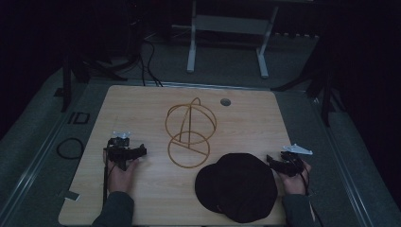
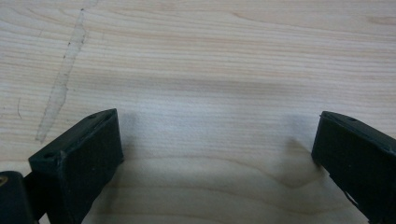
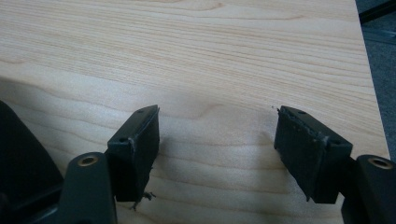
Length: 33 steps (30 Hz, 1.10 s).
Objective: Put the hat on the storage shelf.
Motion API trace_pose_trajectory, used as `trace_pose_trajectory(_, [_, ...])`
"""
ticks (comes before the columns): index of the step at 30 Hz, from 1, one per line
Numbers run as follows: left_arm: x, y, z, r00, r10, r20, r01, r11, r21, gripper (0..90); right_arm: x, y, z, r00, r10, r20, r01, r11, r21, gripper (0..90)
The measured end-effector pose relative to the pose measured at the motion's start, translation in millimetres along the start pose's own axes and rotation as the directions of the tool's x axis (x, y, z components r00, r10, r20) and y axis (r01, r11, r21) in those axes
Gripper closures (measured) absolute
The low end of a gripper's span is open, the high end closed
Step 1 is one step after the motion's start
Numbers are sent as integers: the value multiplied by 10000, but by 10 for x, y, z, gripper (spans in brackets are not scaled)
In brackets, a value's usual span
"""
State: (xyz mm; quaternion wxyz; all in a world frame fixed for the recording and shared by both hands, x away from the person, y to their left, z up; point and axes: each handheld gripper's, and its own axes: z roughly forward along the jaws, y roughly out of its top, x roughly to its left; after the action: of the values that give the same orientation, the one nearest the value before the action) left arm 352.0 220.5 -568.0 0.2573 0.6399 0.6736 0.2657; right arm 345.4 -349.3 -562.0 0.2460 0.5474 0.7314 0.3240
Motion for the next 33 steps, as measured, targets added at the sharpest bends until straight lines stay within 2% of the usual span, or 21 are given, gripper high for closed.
trace_pose_trajectory(6, [-24,-23,-24,9998,153,125,-153,9999,18,13,2,0,0,10000,-11,-2,11,10000,12,303])
trace_pose_trajectory(9, [-24,-22,-23,9998,153,124,-153,9999,18,13,8,-1,0,9998,-138,-168,139,9999,61,260])
trace_pose_trajectory(12, [-24,-22,-23,9998,153,124,-153,9999,19,12,8,0,-4,9994,-231,-260,234,9996,130,258])
trace_pose_trajectory(14, [-24,-22,-23,9998,156,124,-156,9999,20,13,-4,64,-18,9979,-428,-486,464,9961,757,260])
trace_pose_trajectory(17, [-24,-22,-24,9998,155,123,-155,9999,22,13,-11,91,-19,9963,-579,-639,639,9932,969,266])
trace_pose_trajectory(20, [-24,-22,-23,9998,156,123,-156,9999,20,13,-9,127,-32,9906,-922,-1011,1046,9866,1249,306])
trace_pose_trajectory(24, [-24,-22,-23,9998,154,124,-154,9999,20,12,-10,148,-44,9877,-1044,-1166,1208,9822,1440,320])
trace_pose_trajectory(29, [-24,-22,-23,9998,152,124,-152,9999,18,13,2,228,-138,9846,-1026,-1418,1209,9845,1270,324])
trace_pose_trajectory(33, [-25,-22,-23,9998,135,126,-135,9999,4,13,59,351,-282,9752,-1385,-1723,1591,9809,1116,323])
